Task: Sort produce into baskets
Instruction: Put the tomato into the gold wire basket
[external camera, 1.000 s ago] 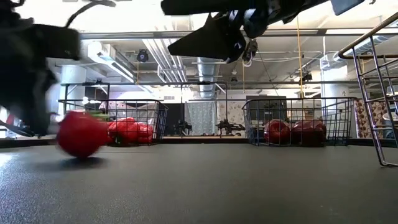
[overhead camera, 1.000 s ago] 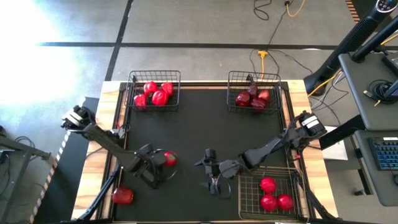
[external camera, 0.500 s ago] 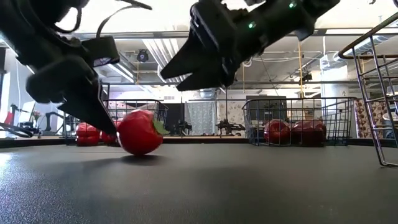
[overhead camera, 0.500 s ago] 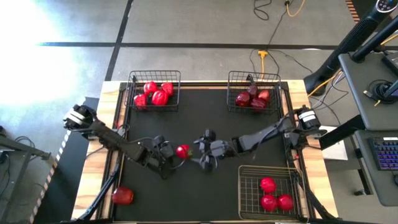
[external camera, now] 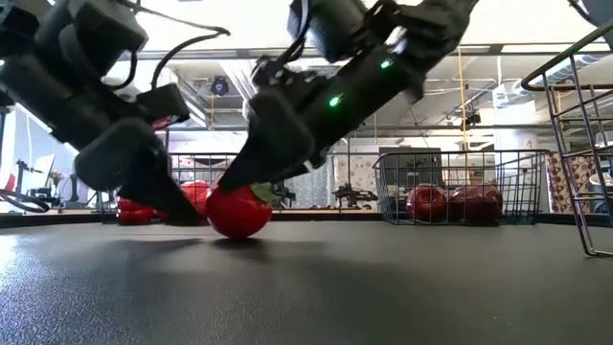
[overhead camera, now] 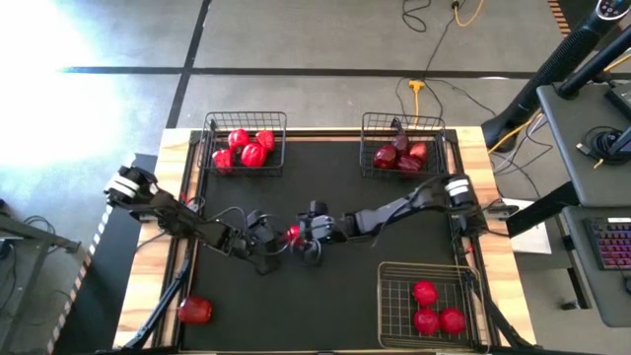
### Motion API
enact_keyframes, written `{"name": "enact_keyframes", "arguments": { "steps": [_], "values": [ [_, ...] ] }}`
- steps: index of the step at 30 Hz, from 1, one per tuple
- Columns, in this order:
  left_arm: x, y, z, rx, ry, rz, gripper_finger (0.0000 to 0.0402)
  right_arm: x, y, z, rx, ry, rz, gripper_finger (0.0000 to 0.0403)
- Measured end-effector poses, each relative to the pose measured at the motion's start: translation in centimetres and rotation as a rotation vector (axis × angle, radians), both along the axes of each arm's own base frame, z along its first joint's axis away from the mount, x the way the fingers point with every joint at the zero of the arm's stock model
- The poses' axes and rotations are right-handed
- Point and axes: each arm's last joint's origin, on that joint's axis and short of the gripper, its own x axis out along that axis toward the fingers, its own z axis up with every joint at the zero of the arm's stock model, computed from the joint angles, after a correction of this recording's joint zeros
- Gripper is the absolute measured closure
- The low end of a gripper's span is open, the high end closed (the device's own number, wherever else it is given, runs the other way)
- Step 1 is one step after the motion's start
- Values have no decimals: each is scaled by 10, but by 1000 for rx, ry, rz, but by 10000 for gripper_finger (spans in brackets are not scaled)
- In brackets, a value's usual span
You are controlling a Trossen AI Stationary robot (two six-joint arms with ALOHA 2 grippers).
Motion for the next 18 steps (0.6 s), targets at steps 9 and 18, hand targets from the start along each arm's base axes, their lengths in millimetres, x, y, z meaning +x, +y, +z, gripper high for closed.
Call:
{"name": "enact_keyframes", "arguments": {
  "steps": [9, 18],
  "values": [
    [11, -5, -17, -30, 22, 49, 303, 25, 2, -17, 23, 187, 62, 23],
    [36, -33, -11, -72, 9, 16, 304, 25, 13, -1, 22, 217, 93, 100]
  ]
}}
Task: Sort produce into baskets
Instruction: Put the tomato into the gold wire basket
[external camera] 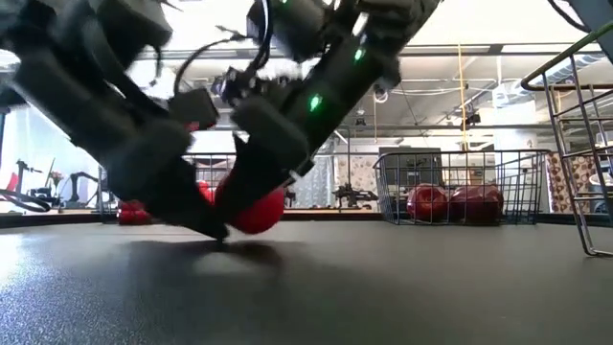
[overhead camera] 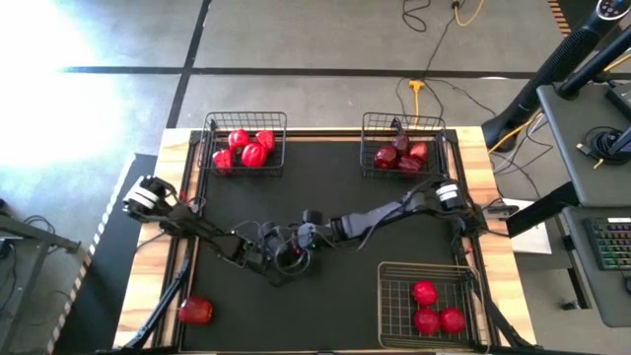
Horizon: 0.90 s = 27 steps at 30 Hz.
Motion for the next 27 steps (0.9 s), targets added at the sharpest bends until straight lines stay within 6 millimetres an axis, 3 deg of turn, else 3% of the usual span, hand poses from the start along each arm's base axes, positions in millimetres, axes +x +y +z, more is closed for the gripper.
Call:
{"name": "enact_keyframes", "arguments": {
  "steps": [4, 8, 12, 17, 21, 23, 27],
  "values": [
    [-12, -23, 16, 14, 60, -39, 303, -25, 26, 32, 14, 103, 25, 116],
    [-25, -43, 34, 91, -22, -11, 303, -62, 74, 73, 51, 133, 73, 116],
    [-33, -60, 42, 189, -131, 11, 303, -113, 124, 125, 171, 80, 139, 117],
    [-31, -69, 50, 272, -199, 41, 305, -178, 157, 170, 365, 64, -13, 112],
    [-20, -74, 63, 360, -178, -26, 312, -226, 172, 174, 416, 153, -217, 109],
    [-15, -76, 69, 407, -168, -63, 316, -246, 177, 165, 407, 246, -340, 112],
    [-5, -75, 81, 451, -165, -79, 322, -266, 181, 140, 366, 449, -585, 111]
  ]
}}
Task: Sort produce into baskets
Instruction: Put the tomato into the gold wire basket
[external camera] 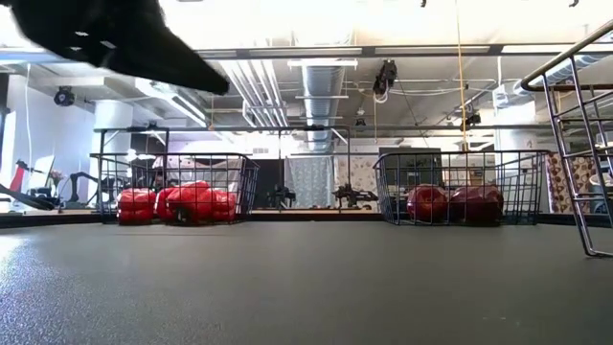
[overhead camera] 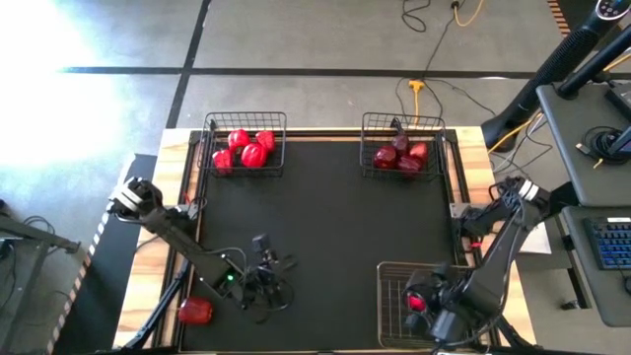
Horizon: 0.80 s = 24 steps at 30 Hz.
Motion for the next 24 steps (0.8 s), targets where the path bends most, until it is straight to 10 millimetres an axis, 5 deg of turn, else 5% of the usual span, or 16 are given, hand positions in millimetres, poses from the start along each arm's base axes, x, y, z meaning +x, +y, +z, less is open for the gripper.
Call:
{"name": "enact_keyframes", "arguments": {
  "steps": [7, 13, 24],
  "values": [
    [14, 16, 6, 23, -30, 84, 325, 7, -11, -41, 12, 240, -63, 110],
    [24, 29, 8, 5, -58, 137, 325, 23, -10, -57, 165, 200, -62, 111],
    [26, 29, 7, -53, -46, 110, 325, 37, -16, -89, 98, 254, -89, 80]
  ]
}}
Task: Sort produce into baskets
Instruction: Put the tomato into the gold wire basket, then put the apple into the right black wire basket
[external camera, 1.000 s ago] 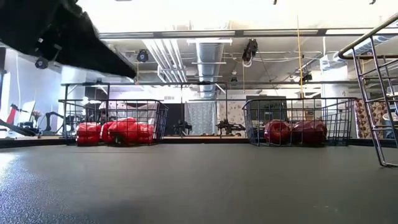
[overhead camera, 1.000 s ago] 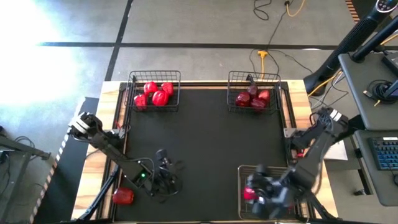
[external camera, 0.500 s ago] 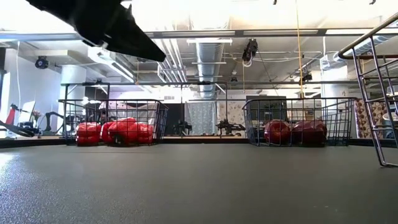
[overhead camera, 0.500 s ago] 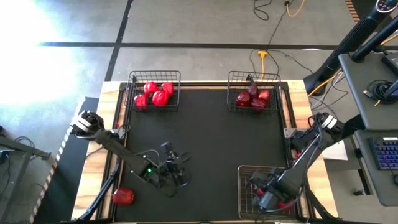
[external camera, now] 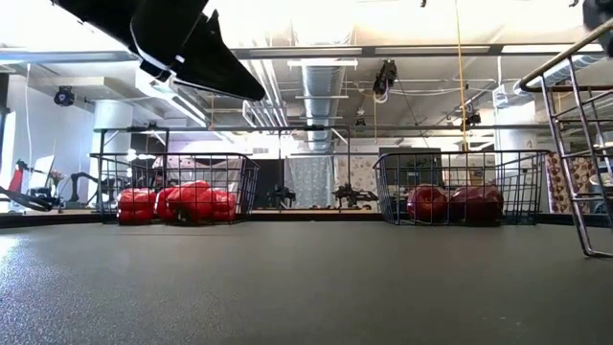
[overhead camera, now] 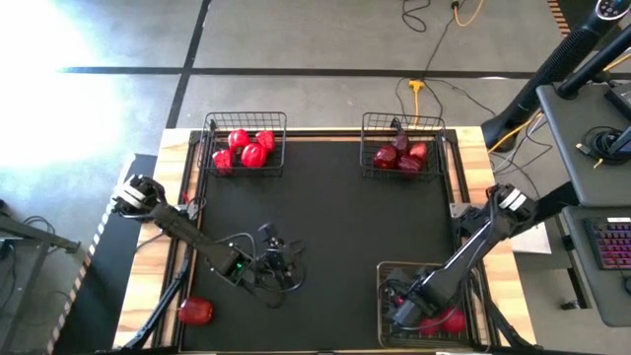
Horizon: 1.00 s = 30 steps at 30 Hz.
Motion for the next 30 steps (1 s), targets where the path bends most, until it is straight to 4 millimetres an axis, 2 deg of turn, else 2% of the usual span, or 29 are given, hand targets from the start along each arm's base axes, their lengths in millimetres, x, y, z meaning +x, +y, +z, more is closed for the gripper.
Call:
{"name": "enact_keyframes", "arguments": {
  "steps": [5, 12, 15, 17, 22, 26, 30],
  "values": [
    [-1, -1, -1, -2, 0, -5, 325, 9, 2, -18, -15, 15, 87, 67],
    [-1, -1, -1, -24, -13, 7, 324, 13, 1, -13, -20, 22, 163, 31],
    [-1, -1, 1, 10, 17, -2, 317, 12, 1, 2, 11, 67, 152, 27],
    [2, -2, 9, 37, 43, -11, 309, 11, -1, 16, -6, 93, 136, 27],
    [8, -12, 50, 56, 167, -68, 289, 5, -4, 62, -128, 90, 156, 26],
    [9, -22, 86, -99, 346, -257, 281, 9, -3, 93, -291, -133, 269, 26],
    [0, -29, 109, -372, 528, -389, 281, 19, -1, 108, -440, -330, 429, 26]
  ]
}}
